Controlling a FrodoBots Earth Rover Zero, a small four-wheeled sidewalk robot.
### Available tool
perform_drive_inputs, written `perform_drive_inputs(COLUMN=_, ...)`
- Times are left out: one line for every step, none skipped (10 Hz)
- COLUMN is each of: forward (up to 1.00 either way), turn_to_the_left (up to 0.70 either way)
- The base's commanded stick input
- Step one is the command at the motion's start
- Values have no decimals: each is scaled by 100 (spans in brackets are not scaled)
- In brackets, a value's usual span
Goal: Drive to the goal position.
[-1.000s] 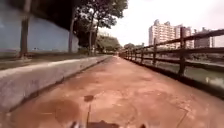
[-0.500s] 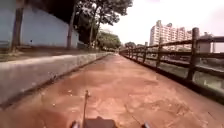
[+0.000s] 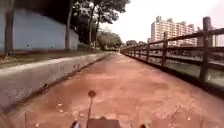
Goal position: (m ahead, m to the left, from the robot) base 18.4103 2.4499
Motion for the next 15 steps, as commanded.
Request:
perform_drive_inputs(forward=70, turn_to_the_left=0)
perform_drive_inputs(forward=70, turn_to_the_left=0)
perform_drive_inputs(forward=70, turn_to_the_left=0)
perform_drive_inputs(forward=70, turn_to_the_left=0)
perform_drive_inputs(forward=70, turn_to_the_left=0)
perform_drive_inputs(forward=70, turn_to_the_left=0)
perform_drive_inputs(forward=70, turn_to_the_left=0)
perform_drive_inputs(forward=70, turn_to_the_left=0)
perform_drive_inputs(forward=70, turn_to_the_left=0)
perform_drive_inputs(forward=70, turn_to_the_left=0)
perform_drive_inputs(forward=70, turn_to_the_left=0)
perform_drive_inputs(forward=70, turn_to_the_left=0)
perform_drive_inputs(forward=70, turn_to_the_left=0)
perform_drive_inputs(forward=70, turn_to_the_left=0)
perform_drive_inputs(forward=70, turn_to_the_left=0)
